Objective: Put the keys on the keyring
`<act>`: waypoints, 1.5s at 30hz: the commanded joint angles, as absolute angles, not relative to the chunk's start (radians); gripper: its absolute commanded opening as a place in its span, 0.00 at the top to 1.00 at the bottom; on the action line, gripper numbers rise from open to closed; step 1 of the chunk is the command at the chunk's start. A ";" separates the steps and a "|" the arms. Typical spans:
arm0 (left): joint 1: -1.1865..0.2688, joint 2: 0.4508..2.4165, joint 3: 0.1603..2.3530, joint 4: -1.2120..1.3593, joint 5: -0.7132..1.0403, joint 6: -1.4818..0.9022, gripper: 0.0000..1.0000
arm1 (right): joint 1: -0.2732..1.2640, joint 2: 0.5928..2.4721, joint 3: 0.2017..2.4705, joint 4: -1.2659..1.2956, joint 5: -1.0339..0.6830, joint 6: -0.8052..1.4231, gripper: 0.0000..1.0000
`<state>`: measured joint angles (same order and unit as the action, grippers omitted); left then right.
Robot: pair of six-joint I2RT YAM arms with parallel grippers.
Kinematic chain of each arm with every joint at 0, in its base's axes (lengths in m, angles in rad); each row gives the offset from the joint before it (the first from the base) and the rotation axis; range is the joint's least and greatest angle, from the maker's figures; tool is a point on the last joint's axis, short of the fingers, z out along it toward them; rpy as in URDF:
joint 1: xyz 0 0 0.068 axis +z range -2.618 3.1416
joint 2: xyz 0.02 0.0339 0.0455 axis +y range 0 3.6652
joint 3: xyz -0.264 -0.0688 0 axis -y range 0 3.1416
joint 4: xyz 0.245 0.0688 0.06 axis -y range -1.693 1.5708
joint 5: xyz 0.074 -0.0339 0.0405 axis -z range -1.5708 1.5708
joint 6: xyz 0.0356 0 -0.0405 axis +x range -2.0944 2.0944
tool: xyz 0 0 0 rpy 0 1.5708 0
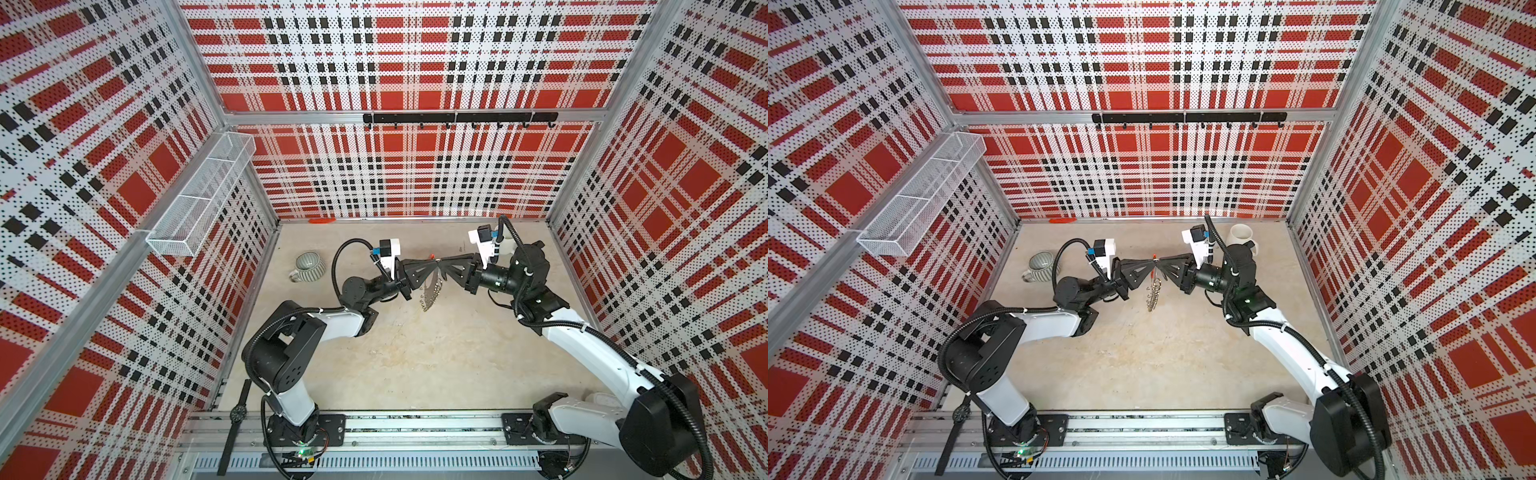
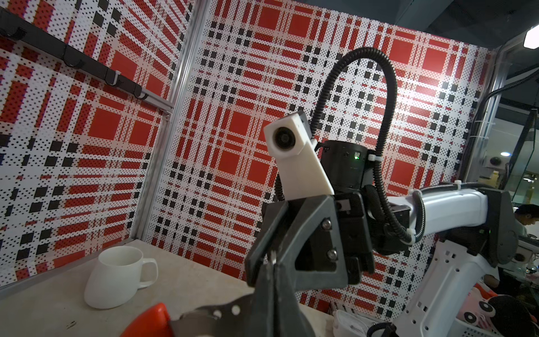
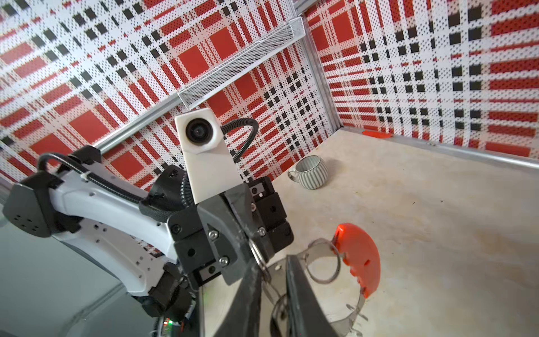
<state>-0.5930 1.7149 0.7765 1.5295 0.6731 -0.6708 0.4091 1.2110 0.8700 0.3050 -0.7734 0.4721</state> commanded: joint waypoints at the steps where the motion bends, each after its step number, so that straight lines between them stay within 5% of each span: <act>1: -0.605 1.724 0.805 1.762 0.681 -0.675 1.00 | 0.403 1.219 0.864 0.323 -0.779 0.460 0.92; 4: -0.603 1.728 0.801 1.756 0.688 -0.662 1.00 | 0.403 1.213 0.875 0.270 -0.756 0.415 1.00; 8: -0.579 1.713 0.769 1.714 0.727 -0.581 0.83 | 0.402 1.203 0.925 0.086 -0.655 0.264 1.00; 13: -0.529 1.632 0.718 1.507 0.821 -0.358 0.72 | 0.408 1.203 0.995 -0.139 -0.511 0.076 1.00; 22: -0.543 1.502 0.979 0.335 0.817 0.483 0.70 | 0.461 1.222 1.041 -0.244 -0.424 -0.074 1.00; 26: -0.555 1.562 1.144 0.000 0.798 0.666 0.74 | 0.482 1.224 1.047 -0.251 -0.413 -0.098 1.00; 45: -0.560 1.595 1.239 -0.055 0.857 0.672 0.72 | 0.505 1.210 1.045 -0.232 -0.462 -0.110 1.00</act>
<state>-0.5533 1.5822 1.2064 -0.0299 0.8345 0.6598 0.4946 1.2259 1.0164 -0.2565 -0.4313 -0.0853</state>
